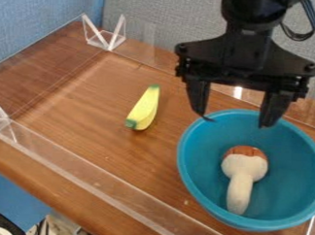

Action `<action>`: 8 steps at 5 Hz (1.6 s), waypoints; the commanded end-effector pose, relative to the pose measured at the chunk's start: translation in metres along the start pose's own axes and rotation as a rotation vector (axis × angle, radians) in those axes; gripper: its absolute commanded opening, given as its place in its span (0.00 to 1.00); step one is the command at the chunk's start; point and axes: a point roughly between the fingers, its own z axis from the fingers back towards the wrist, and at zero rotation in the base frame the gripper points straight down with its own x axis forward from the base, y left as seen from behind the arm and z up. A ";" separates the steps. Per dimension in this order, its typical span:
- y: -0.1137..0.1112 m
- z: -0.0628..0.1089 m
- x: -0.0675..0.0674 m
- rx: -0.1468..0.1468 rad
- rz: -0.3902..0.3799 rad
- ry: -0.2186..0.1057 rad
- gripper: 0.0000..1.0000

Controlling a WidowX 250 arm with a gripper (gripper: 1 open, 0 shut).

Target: Put the mushroom in the blue bowl

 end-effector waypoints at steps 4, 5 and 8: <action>0.011 0.009 0.003 -0.045 0.021 0.011 1.00; 0.011 0.023 0.005 -0.060 -0.046 0.021 1.00; 0.002 0.001 -0.010 -0.061 -0.098 0.030 1.00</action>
